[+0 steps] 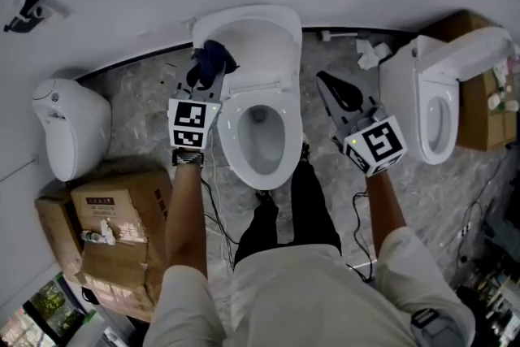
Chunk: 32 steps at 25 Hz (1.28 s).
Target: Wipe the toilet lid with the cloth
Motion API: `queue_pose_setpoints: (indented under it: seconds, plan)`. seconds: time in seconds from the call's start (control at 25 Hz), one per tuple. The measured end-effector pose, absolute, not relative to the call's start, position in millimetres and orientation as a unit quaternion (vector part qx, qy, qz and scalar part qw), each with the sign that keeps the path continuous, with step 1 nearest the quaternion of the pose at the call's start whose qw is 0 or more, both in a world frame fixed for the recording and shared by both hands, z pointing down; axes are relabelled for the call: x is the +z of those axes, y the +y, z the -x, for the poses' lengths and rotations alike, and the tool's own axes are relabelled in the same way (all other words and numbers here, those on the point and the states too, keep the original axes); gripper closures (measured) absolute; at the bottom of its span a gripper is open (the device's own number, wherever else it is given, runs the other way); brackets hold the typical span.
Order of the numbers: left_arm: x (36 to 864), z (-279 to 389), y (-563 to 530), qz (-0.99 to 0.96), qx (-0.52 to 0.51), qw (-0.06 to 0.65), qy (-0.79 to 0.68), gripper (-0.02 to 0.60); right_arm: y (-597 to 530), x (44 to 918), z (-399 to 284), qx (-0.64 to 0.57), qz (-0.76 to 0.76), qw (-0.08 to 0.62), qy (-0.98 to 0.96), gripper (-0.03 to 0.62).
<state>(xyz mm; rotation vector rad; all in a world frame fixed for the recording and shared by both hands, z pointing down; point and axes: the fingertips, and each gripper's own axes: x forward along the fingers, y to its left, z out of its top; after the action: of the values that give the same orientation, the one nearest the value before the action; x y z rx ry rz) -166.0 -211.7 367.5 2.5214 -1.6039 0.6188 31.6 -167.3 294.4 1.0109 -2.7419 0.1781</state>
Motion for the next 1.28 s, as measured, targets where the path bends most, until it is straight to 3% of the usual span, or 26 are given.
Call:
queue_pose_setpoints:
  seconds: [0.2, 0.4, 0.6, 0.96, 1.28]
  plan:
    - [408, 181, -262, -0.807, 0.204, 0.042, -0.553, 0.495, -179, 334, -37, 0.080, -0.347, 0.128, -0.926, 0.565]
    - [471, 198, -283, -0.784, 0.217, 0.084, -0.576, 0.495, -187, 368, -46, 0.097, -0.346, 0.138, -0.923, 0.565]
    - [522, 203, -279, -0.773, 0.217, 0.126, -0.583, 0.495, -194, 408, -55, 0.118, -0.345, 0.158, -0.918, 0.565]
    - [622, 201, -264, -0.787, 0.223, 0.136, -0.559, 0.495, -191, 469, -54, 0.154, -0.337, 0.168, -0.914, 0.565]
    - [731, 187, -237, -0.767, 0.267, 0.226, -0.538, 0.494, -189, 508, -60, 0.188, -0.337, 0.177, -0.905, 0.565]
